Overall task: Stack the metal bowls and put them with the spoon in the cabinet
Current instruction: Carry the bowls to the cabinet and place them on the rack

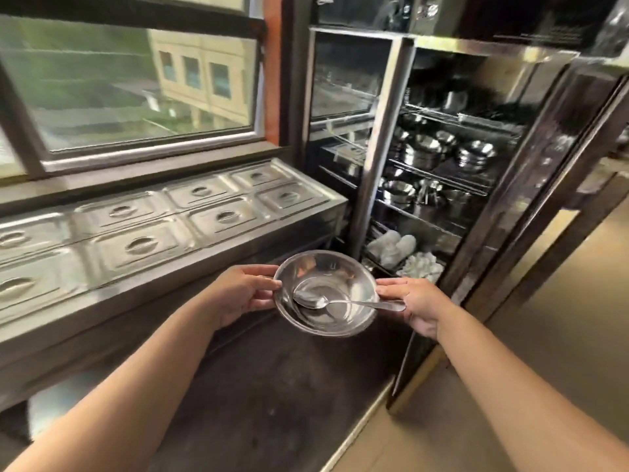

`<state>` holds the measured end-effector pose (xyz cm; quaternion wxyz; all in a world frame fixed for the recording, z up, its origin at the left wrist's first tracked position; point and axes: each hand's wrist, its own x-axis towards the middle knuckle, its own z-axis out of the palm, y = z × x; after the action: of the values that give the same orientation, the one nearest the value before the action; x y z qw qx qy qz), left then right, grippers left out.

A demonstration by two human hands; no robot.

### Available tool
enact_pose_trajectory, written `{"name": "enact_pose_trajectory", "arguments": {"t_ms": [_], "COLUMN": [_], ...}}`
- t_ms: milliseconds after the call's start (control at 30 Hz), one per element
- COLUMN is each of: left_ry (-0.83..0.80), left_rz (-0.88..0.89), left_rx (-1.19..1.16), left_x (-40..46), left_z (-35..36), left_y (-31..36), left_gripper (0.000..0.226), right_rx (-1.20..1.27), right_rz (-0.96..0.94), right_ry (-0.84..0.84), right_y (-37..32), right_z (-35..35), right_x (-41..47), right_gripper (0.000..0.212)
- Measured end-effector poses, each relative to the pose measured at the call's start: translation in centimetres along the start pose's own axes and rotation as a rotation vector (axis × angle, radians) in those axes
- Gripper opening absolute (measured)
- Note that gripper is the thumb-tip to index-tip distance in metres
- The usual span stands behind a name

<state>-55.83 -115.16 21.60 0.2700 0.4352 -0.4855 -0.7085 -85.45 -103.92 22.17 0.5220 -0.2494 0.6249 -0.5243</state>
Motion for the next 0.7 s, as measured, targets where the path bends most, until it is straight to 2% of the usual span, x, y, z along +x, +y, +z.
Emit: {"name": "enact_pose_trajectory", "arguments": {"t_ms": [133, 267, 500, 700], "left_ry": [-0.133, -0.219, -0.283, -0.293], "left_rz": [0.025, 0.066, 0.044, 0.023], "left_rx": [0.073, 0.09, 0.142, 0.141], "left_x": [9.5, 16.4, 27.2, 35.3], "left_z": [1.4, 3.2, 6.8, 9.3], "left_y": [4.8, 9.5, 15.0, 16.5], "left_gripper": [0.031, 0.029, 0.025, 0.023], "right_rx": [0.047, 0.053, 0.113, 0.19], "right_rz": [-0.025, -0.092, -0.105, -0.064], "right_ry": [0.166, 0.257, 0.364, 0.384], "right_y": [-4.3, -8.9, -13.8, -15.6], "right_z": [-1.7, -2.9, -5.3, -8.1], "right_x": [4.7, 8.7, 15.2, 22.4], "right_gripper": [0.02, 0.02, 0.019, 0.016]}}
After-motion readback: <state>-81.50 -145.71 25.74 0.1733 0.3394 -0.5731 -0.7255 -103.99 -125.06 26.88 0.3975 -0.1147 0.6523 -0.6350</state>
